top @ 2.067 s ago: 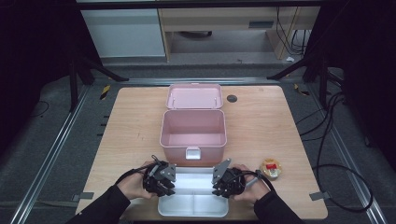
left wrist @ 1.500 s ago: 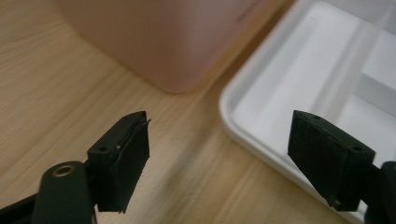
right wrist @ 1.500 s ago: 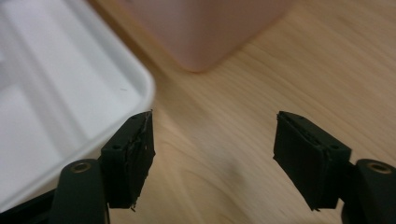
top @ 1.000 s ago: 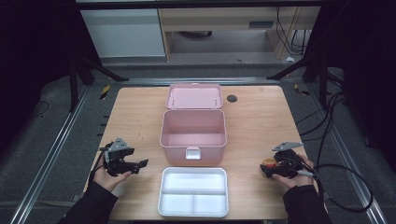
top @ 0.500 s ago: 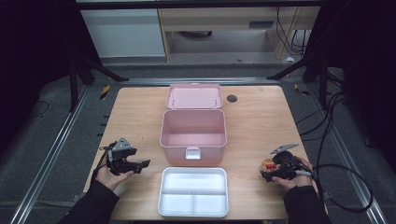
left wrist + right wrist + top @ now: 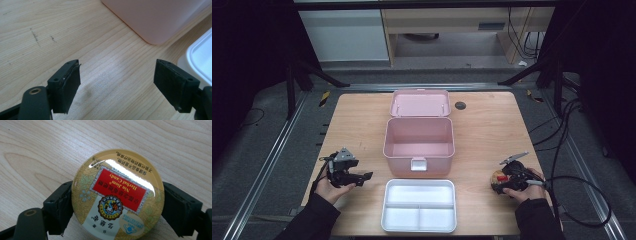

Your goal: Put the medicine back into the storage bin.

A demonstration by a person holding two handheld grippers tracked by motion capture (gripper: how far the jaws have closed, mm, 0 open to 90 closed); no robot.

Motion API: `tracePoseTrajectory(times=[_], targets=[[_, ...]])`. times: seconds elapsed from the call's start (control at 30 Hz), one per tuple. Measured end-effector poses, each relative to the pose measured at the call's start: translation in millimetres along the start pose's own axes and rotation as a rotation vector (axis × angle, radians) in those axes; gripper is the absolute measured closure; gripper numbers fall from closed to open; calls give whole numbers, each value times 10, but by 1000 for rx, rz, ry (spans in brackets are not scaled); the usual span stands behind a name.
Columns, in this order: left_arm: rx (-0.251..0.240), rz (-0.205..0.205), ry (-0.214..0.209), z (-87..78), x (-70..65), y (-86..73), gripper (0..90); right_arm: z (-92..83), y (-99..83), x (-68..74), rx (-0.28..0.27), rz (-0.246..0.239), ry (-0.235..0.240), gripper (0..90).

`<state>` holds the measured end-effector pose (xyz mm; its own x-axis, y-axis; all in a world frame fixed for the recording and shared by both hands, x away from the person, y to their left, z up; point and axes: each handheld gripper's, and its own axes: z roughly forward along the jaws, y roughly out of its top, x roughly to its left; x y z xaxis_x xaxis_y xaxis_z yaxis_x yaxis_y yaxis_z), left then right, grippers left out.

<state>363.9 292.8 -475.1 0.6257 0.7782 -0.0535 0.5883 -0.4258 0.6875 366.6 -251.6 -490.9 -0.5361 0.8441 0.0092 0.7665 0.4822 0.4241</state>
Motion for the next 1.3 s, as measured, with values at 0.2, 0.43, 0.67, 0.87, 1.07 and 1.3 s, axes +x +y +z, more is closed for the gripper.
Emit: tracePoseTrajectory(times=[0.2, 0.43, 0.67, 0.87, 1.07, 1.3], targets=[[11, 9, 3, 22, -26, 8, 211, -7, 7, 1, 5, 7, -10, 205], [28, 16, 1, 51, -36, 5, 210, -134, 50, -11, -62, 8, -15, 205], [31, 19, -1, 56, -39, -1, 206, -274, 180, 19, -134, -15, 7, 205], [35, 22, -1, 61, -42, -3, 206, -401, 311, 39, -187, -31, 8, 205], [38, 20, -6, 67, -39, -7, 202, -583, 492, 87, -260, -59, 22, 206], [40, 21, -10, 74, -44, -8, 202, -727, 707, 147, -315, -82, 27, 206]])
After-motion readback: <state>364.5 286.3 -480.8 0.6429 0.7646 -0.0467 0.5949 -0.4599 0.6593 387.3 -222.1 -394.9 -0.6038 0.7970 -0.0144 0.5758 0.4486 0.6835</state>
